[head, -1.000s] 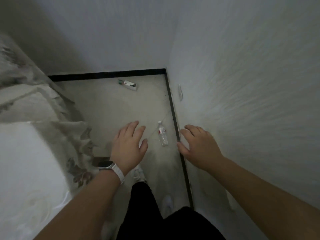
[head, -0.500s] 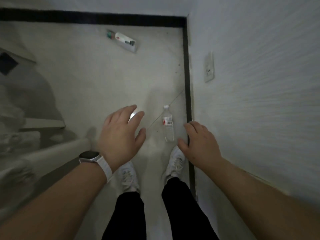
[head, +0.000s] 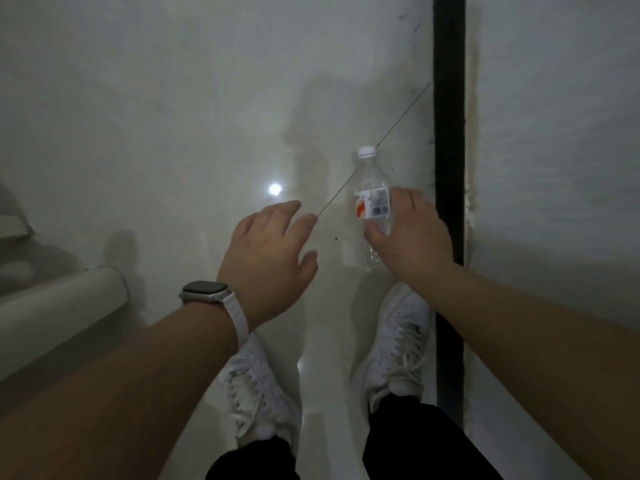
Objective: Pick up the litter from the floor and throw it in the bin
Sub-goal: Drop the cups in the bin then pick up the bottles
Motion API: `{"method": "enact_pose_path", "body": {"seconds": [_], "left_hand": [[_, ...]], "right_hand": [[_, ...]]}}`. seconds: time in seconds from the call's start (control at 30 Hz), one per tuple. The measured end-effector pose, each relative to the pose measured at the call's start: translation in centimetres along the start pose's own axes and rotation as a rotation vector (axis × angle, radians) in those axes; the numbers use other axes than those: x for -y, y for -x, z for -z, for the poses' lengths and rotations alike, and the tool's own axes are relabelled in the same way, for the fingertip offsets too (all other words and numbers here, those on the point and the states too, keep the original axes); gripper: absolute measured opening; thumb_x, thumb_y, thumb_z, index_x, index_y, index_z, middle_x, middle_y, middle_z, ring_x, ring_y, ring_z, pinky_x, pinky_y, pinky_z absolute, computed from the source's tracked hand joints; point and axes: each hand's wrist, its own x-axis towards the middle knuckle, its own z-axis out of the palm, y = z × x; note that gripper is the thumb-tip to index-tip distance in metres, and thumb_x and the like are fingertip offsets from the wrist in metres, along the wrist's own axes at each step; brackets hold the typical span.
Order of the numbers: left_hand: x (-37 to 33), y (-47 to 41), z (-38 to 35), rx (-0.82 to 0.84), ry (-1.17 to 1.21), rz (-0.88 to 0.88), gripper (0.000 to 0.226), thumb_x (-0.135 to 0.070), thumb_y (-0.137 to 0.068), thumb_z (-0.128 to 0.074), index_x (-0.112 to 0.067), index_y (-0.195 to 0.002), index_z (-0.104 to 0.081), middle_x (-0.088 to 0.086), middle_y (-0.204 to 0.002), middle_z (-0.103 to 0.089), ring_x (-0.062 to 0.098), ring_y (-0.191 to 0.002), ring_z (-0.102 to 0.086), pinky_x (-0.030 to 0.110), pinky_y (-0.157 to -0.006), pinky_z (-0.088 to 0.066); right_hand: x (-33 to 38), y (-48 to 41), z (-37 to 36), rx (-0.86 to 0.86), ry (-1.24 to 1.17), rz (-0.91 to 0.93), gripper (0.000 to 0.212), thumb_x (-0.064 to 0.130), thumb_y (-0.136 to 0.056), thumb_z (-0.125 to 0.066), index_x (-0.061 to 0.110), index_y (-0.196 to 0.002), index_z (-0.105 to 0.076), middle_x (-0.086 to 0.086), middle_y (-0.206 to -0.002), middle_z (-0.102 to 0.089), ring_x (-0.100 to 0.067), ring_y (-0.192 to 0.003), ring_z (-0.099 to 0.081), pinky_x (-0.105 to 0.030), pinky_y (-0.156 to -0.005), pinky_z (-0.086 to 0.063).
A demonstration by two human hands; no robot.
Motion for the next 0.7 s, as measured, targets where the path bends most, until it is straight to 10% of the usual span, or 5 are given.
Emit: {"method": "enact_pose_path", "body": {"seconds": [0.3, 0.7], "left_hand": [[2.5, -2.4, -3.5, -0.007, 0.043, 0.015, 0.051, -0.038, -0.082, -0.049, -0.01, -0.122, -0.064, 0.018, -0.128, -0.062, 0.037, -0.113, -0.06, 0.047, -0.092, -0.047], [4.6, -4.5, 11.4, -0.112, 0.169, 0.178, 0.052, -0.038, -0.083, -0.049, -0.011, -0.126, -0.062, 0.015, -0.132, -0.059, 0.036, -0.118, -0.056, 0.048, -0.095, -0.046]], "right_hand": [[0.3, -5.5, -5.2, 0.125, -0.281, -0.444, 0.069, 0.048, -0.081, -0.07, 0.014, -0.131, -0.038, -0.009, -0.123, -0.053, -0.031, -0.106, -0.059, -0.044, -0.088, -0.052], [10.0, -5.2, 9.2, 0.058, -0.508, -0.288, 0.055, 0.043, -0.082, -0.075, 0.026, -0.123, -0.043, 0.005, -0.114, -0.058, -0.017, -0.101, -0.06, -0.033, -0.086, -0.05]]}}
